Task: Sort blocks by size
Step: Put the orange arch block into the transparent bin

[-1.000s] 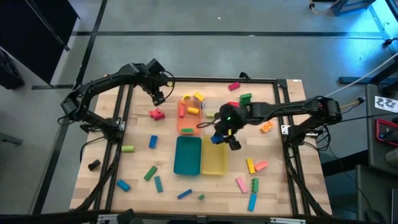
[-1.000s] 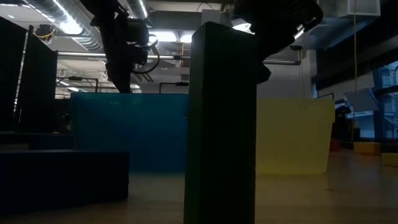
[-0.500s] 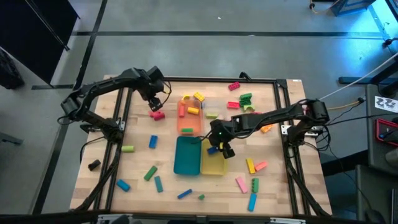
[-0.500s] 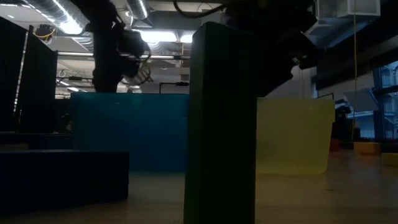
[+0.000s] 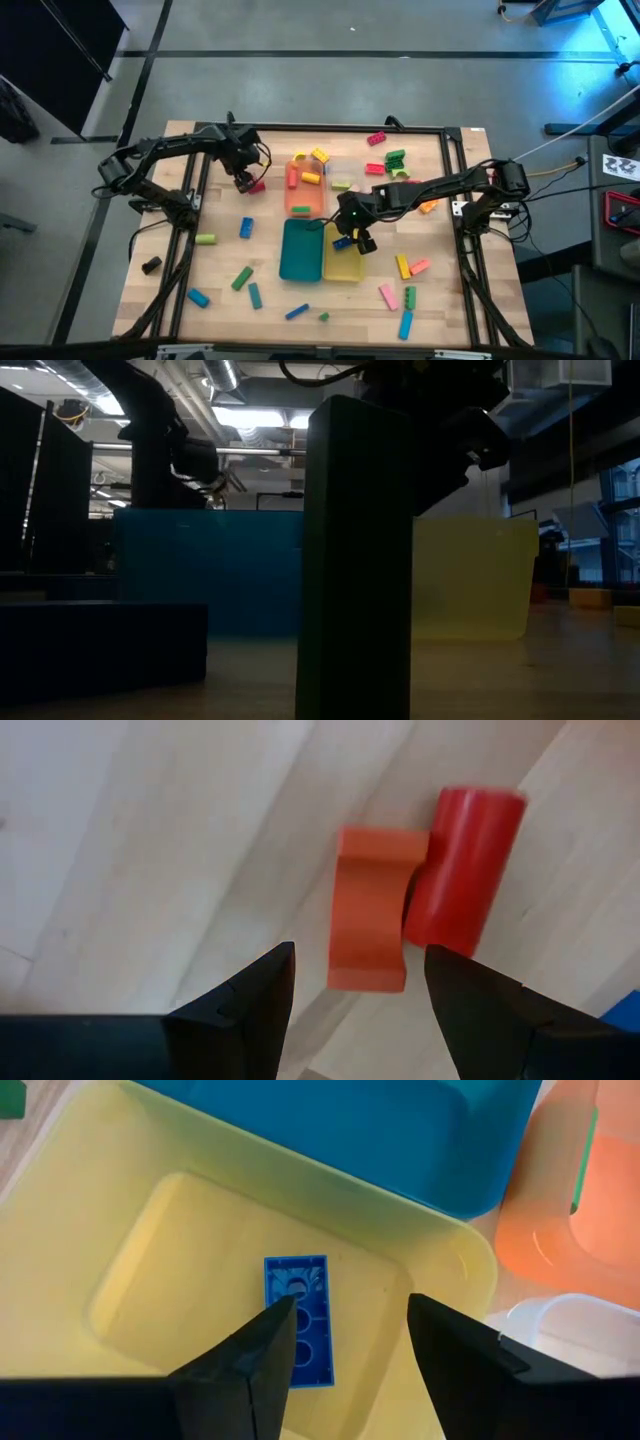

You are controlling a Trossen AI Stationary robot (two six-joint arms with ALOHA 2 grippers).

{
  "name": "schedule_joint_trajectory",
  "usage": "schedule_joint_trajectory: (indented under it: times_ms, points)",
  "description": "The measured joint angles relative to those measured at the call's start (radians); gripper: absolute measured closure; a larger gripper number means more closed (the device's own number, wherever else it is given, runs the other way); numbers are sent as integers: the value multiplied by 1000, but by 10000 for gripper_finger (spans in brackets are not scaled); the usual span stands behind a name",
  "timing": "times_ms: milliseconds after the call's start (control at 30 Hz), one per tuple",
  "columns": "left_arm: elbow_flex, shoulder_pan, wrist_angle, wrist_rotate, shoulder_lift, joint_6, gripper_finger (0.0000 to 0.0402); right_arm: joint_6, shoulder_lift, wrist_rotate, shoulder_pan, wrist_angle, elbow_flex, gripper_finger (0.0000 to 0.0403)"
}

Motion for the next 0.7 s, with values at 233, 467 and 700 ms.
schedule_joint_trajectory:
  times_ms: [233,467,700]
  points:
    - [-52,0,9,0,0,1,192,0,0,0,0,0,0,208]
    - [-71,0,46,0,-1,1,192,0,0,0,0,0,0,208]
    - [-71,0,50,-1,-1,1,192,0,-1,0,0,0,0,208]
